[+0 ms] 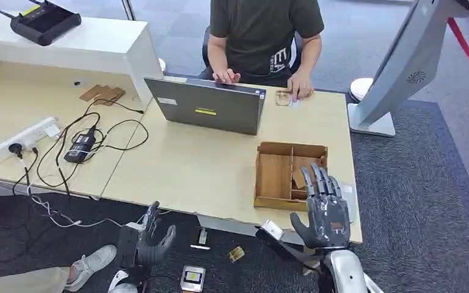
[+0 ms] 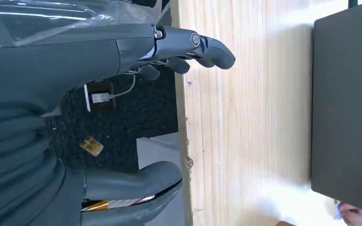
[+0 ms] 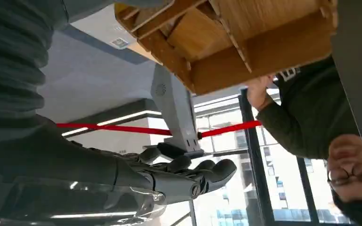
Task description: Pass the card to the sensor for recognition and then transmit it.
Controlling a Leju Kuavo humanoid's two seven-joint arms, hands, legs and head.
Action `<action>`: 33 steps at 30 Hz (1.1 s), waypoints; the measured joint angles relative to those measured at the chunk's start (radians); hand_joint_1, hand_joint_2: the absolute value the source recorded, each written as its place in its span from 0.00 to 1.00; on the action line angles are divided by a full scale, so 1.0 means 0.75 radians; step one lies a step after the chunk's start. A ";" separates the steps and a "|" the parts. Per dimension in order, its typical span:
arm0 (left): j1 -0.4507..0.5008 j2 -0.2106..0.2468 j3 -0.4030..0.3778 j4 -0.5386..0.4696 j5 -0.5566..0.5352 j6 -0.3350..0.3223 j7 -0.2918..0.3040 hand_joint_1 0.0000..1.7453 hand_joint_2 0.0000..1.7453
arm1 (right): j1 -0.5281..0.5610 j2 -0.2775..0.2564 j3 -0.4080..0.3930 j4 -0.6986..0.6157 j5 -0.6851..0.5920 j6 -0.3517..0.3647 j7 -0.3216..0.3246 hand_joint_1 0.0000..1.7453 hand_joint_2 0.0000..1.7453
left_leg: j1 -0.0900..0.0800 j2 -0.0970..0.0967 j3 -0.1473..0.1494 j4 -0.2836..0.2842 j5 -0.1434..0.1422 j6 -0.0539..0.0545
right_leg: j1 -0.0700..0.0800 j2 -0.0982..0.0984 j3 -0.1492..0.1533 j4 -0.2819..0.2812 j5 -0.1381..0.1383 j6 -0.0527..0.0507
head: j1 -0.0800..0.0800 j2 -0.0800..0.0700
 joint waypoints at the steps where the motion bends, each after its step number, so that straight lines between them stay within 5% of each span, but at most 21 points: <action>1: 0.001 0.003 0.001 -0.002 0.006 -0.002 -0.004 0.00 1.00 | -0.007 0.006 0.005 0.027 0.017 0.005 0.001 0.00 1.00 | 0.000 0.000 0.000 0.000 0.000 0.000 | 0.000 0.000 0.000 0.000 0.000 0.000 | 0.000 0.000; 16: 0.040 0.038 0.020 -0.022 0.034 0.040 -0.031 0.00 1.00 | -0.096 0.124 0.053 0.325 0.070 0.080 -0.001 0.00 1.00 | 0.000 0.000 0.000 0.000 0.000 0.000 | 0.000 0.000 0.000 0.000 0.000 0.000 | 0.000 0.000; 33: 0.099 0.052 0.075 -0.041 0.003 0.011 -0.049 0.00 1.00 | -0.095 0.160 0.024 0.361 0.087 0.039 0.094 0.00 1.00 | 0.000 0.000 0.000 0.000 0.000 0.000 | 0.000 0.000 0.000 0.000 0.000 0.000 | 0.000 0.000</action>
